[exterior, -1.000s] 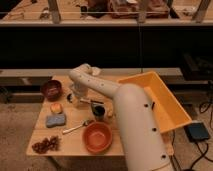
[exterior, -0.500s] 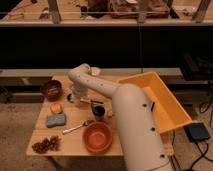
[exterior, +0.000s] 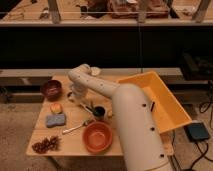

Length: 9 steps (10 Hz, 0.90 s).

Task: Place brush in purple bowl

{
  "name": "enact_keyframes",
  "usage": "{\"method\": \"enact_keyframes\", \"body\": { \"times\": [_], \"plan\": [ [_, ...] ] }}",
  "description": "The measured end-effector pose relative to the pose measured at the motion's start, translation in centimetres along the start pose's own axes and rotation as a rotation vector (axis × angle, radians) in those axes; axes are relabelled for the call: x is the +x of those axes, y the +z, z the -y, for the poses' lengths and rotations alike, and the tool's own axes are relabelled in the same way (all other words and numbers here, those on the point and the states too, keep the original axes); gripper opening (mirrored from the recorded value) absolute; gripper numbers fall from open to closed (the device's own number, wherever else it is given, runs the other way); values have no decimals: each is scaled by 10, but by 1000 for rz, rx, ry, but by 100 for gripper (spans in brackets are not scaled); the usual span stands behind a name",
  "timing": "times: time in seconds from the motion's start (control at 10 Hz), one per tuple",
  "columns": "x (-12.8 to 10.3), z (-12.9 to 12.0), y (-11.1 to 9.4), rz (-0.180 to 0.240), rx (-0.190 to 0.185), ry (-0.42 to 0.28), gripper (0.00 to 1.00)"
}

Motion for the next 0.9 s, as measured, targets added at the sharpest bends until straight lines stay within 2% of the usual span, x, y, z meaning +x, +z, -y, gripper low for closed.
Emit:
{"method": "enact_keyframes", "body": {
  "times": [0.2,0.3,0.5,0.7,0.8,0.9],
  "plan": [
    [2,-22,-21,-12,-25,151,0],
    [4,-31,-38,-27,-40,178,0],
    [17,-38,-77,-71,-70,178,0],
    [28,-42,-109,-110,-111,151,0],
    [40,-39,-124,-126,-161,97,0],
    [49,-30,-128,-130,-184,50,0]
  ]
}}
